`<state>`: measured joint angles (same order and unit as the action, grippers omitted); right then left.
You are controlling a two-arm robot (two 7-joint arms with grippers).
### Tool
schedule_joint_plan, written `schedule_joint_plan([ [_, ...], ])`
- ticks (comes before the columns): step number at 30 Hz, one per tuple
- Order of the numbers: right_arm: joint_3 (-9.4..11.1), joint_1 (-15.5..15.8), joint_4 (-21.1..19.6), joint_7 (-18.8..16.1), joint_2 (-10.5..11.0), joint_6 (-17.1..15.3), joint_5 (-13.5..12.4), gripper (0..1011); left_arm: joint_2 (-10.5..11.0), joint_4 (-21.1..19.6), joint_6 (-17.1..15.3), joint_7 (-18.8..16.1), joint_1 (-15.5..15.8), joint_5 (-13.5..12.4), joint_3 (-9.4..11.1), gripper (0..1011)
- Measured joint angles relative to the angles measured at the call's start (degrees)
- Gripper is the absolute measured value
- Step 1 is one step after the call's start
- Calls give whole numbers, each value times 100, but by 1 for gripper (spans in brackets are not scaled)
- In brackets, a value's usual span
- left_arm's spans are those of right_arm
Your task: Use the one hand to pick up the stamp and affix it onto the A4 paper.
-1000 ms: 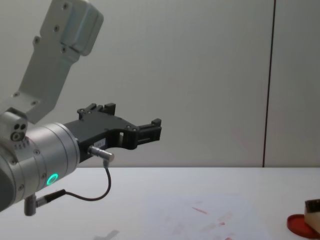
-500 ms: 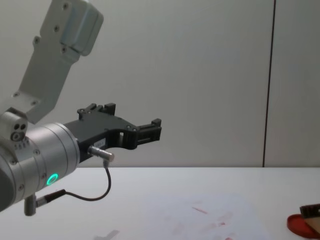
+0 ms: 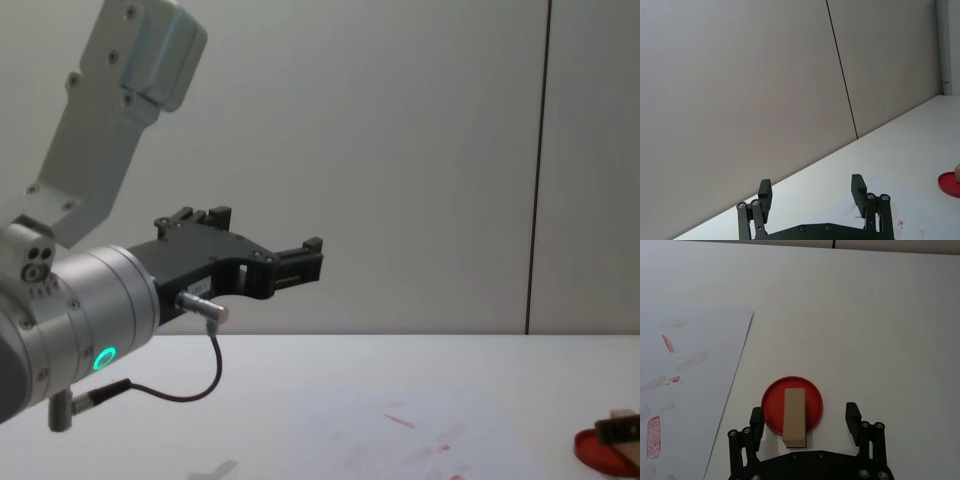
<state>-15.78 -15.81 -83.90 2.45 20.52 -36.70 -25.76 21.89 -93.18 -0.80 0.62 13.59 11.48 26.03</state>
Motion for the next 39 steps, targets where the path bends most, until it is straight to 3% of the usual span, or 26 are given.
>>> schedule_joint_plan([
  [7,-5,-15,42,-23,-25,-4,19,1001,0,0,0,0,0,0,0,1002],
  [11,-7,-19,58,-29,-34,-6,27,941,0,0,0,0,0,0,0,1002],
  [20,-11,-25,81,-42,-47,-6,39,704,0,0,0,0,0,0,0,1002],
  [23,-12,-26,85,-44,-48,-6,40,564,0,0,0,0,0,0,0,1002],
  [34,-11,-31,93,-49,-53,-5,47,248,0,0,0,0,0,0,0,1002],
  [39,-11,-31,96,-50,-55,-5,47,217,0,0,0,0,0,0,0,1002],
])
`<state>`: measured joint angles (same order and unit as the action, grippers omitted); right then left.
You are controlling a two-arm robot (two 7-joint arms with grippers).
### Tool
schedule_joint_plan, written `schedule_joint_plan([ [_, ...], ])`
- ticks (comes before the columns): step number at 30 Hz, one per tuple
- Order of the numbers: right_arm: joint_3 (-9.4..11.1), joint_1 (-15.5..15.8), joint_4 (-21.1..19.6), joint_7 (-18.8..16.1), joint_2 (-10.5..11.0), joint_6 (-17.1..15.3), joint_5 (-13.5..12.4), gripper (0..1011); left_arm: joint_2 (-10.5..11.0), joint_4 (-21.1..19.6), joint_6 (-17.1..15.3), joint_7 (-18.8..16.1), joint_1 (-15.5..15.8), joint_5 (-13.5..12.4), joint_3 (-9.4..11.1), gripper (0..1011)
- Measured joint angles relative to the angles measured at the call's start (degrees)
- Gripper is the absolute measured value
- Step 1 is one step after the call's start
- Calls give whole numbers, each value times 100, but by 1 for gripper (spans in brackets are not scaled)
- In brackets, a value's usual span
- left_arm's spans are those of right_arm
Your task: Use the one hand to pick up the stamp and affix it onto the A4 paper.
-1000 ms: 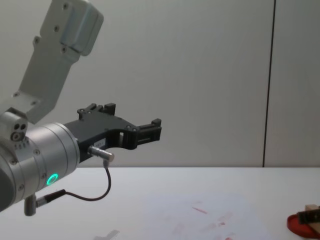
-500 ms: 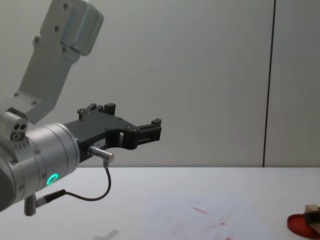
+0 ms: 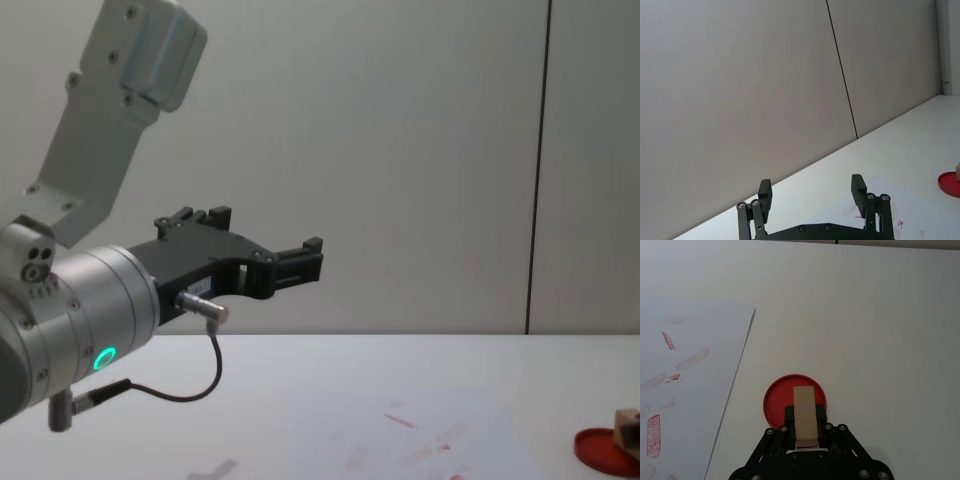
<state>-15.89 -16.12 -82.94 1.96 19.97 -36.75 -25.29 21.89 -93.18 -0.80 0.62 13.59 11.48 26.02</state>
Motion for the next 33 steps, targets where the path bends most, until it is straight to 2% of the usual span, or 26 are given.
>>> schedule_joint_plan([
  [12,0,0,3,-21,-3,39,28,217,0,0,0,0,0,0,0,1002],
  [24,-36,-8,28,-160,-18,349,261,217,0,0,0,0,0,0,0,1002],
  [33,-53,-39,87,-233,-48,434,350,217,0,0,0,0,0,0,0,1002],
])
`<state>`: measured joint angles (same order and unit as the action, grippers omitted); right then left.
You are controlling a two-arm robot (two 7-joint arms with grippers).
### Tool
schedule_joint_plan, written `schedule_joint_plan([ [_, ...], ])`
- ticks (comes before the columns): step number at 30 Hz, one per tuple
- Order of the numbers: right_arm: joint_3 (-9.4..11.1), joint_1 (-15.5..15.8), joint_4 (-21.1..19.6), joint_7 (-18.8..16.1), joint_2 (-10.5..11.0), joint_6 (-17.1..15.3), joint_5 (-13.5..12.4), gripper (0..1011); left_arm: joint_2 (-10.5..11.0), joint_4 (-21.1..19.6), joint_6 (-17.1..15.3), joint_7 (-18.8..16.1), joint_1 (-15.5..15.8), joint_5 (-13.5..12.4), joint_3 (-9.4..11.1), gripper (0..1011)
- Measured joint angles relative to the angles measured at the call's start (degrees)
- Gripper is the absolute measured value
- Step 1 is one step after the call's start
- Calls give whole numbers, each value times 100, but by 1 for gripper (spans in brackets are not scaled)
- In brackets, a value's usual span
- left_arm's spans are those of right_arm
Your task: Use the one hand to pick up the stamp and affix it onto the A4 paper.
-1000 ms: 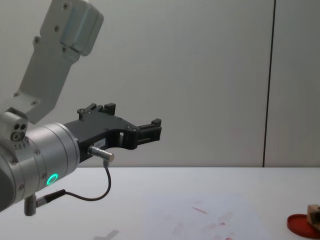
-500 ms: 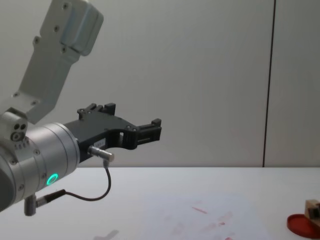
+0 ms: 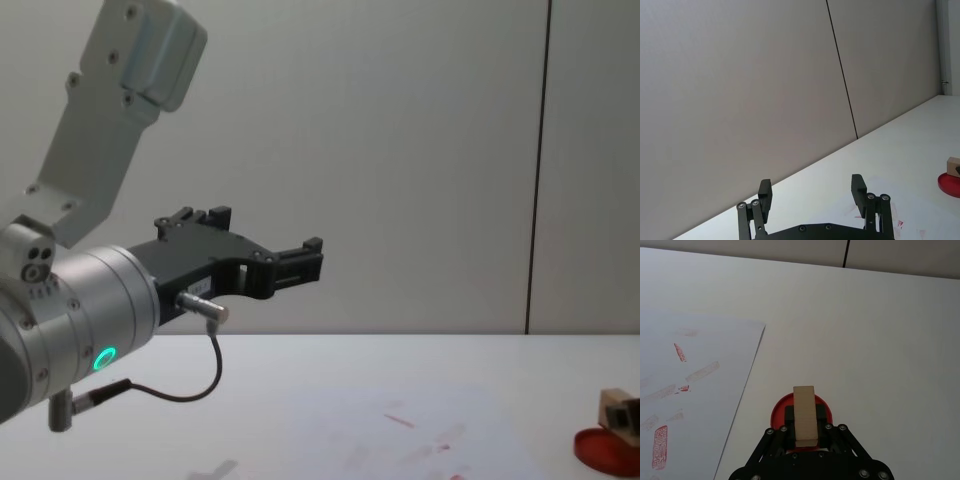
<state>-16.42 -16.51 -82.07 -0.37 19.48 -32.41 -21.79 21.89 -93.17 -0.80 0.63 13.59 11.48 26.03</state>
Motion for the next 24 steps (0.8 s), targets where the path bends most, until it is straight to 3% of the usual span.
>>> schedule_joint_plan([
  [24,13,-34,214,-18,-84,-110,-47,217,0,0,0,0,0,0,0,1002],
])
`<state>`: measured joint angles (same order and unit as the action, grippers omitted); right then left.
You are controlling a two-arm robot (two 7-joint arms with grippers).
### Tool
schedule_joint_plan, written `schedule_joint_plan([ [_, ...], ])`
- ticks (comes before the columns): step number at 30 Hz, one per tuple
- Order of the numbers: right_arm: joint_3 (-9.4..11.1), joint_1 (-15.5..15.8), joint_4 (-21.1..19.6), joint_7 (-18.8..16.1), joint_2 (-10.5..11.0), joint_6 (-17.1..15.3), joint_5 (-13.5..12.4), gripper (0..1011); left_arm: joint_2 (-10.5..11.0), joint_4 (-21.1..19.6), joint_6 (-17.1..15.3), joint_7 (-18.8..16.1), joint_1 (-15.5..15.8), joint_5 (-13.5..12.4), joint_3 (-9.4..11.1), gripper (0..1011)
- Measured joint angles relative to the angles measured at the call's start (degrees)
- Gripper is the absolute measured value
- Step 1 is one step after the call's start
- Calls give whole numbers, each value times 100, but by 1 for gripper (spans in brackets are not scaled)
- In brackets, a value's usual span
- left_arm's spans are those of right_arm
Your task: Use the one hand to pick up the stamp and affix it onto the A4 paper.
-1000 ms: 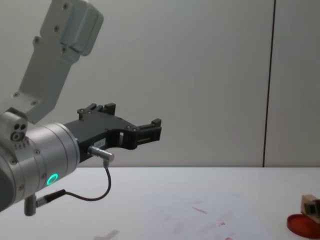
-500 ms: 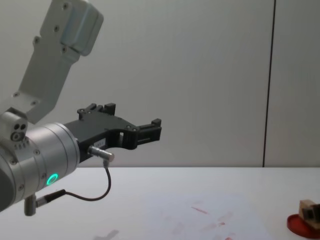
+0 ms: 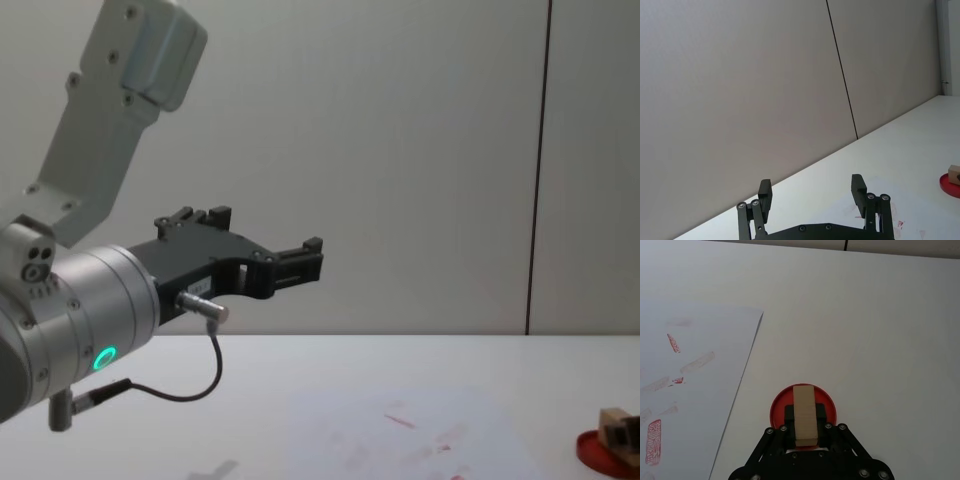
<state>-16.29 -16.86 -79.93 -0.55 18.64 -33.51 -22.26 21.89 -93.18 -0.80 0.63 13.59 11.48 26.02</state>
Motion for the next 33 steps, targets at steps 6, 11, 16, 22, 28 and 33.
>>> schedule_joint_plan([
  [6,1,2,13,-16,-7,11,52,217,0,0,0,0,0,0,0,1002],
  [11,1,7,1,-34,-8,56,110,217,0,0,0,0,0,0,0,1002],
  [16,1,13,-61,-75,2,131,197,217,0,0,0,0,0,0,0,1002],
  [22,2,14,-151,-133,18,246,316,217,0,0,0,0,0,0,0,1002],
  [28,3,-1,-211,-222,26,370,434,217,0,0,0,0,0,0,0,1002],
  [33,-2,-49,-226,-425,26,484,536,217,0,0,0,0,0,0,0,1002],
])
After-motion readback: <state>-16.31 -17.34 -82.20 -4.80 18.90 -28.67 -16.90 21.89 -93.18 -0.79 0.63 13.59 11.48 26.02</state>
